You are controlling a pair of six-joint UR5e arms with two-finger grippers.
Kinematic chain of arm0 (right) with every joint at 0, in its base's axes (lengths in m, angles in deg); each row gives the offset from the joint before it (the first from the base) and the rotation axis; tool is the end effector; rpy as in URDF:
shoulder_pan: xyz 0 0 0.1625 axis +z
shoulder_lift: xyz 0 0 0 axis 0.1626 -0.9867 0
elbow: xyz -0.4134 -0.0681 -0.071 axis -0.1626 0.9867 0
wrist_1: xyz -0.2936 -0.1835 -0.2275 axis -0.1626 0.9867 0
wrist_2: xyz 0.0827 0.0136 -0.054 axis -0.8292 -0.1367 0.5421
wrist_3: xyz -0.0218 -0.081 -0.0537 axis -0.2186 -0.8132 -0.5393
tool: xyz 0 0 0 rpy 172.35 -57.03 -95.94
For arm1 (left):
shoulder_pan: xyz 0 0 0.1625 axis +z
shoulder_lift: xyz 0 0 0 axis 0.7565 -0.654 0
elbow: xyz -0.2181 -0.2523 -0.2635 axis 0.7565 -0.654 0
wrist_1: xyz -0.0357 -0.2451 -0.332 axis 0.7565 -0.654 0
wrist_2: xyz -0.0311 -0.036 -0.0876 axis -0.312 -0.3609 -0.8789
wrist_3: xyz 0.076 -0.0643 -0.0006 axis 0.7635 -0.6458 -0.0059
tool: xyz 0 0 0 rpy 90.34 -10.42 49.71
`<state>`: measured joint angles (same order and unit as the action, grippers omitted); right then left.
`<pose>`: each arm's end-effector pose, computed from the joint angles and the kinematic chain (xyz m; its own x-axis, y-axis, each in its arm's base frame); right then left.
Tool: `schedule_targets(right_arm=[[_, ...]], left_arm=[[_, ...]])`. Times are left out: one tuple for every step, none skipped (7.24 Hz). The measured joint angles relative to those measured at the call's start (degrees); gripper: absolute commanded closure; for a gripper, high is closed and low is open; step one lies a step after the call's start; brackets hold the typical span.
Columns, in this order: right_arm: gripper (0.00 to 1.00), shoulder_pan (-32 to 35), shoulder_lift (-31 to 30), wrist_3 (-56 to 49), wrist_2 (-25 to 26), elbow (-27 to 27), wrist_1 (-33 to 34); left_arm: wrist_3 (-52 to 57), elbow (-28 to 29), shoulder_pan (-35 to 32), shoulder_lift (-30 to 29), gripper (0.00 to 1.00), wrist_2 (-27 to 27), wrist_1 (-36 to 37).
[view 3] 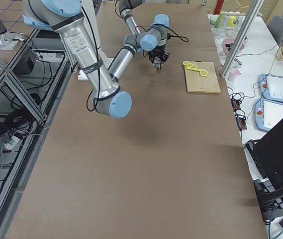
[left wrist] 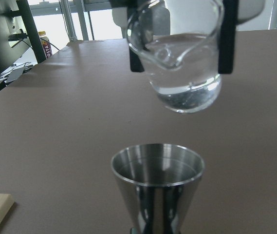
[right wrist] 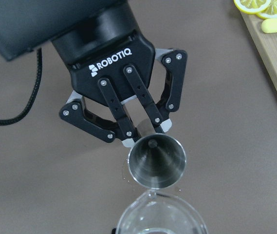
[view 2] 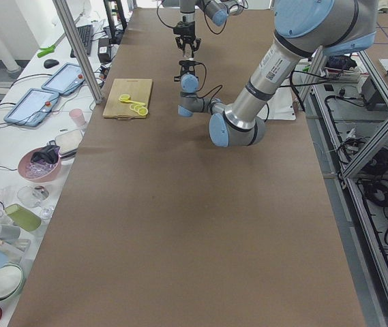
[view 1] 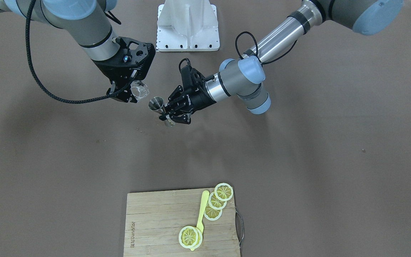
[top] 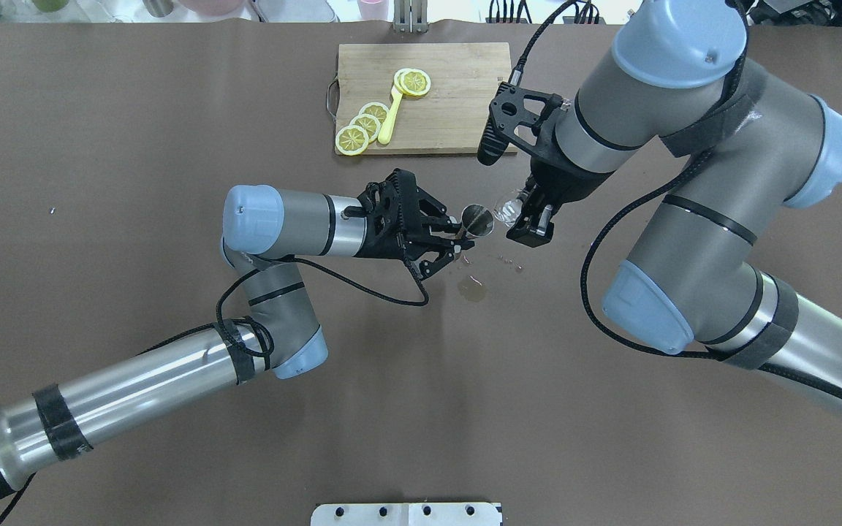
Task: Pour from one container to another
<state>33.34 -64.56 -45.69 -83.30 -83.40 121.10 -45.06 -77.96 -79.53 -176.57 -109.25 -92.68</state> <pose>-0.3893 -0.4664 0.1804 0.1827 -0.9503 0.2521 0.5634 0.3113 0.7653 0.6019 -0.4679 0.2115 0.1658 0.9861 -0.0113 0.2527 -0.0314 0.9670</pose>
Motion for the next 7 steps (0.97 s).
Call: schedule_targets(right_arm=[[1.00, -0.20, 0.83, -0.56, 0.02, 0.05, 2.07], [1.00, -0.39, 1.51, -1.06, 0.06, 0.16, 3.79], [1.00, -0.74, 2.12, -1.33, 0.14, 0.44, 5.19], [1.00, -1.25, 2.70, -1.58, 0.38, 0.78, 6.44], [1.00, -1.56, 3.56, -2.20, 0.68, 1.06, 8.17], [1.00, -1.75, 4.50, -3.10, 0.99, 1.21, 10.22], [1.00, -1.87, 5.05, -3.77, 1.35, 1.29, 11.67]], left_arm=[[0.00, -0.05, 0.03, 0.05, 1.00, 0.00, -0.02], [0.00, -0.12, 0.05, 0.07, 1.00, 0.00, -0.03], [0.00, -0.20, 0.05, 0.12, 1.00, 0.00, -0.03], [0.00, -0.23, 0.06, 0.15, 1.00, 0.00, -0.03], [0.00, -0.26, 0.06, 0.17, 1.00, 0.00, -0.09], [0.00, -0.26, 0.08, 0.18, 1.00, 0.00, -0.26], [0.00, -0.26, 0.11, 0.21, 1.00, 0.00, -0.43]])
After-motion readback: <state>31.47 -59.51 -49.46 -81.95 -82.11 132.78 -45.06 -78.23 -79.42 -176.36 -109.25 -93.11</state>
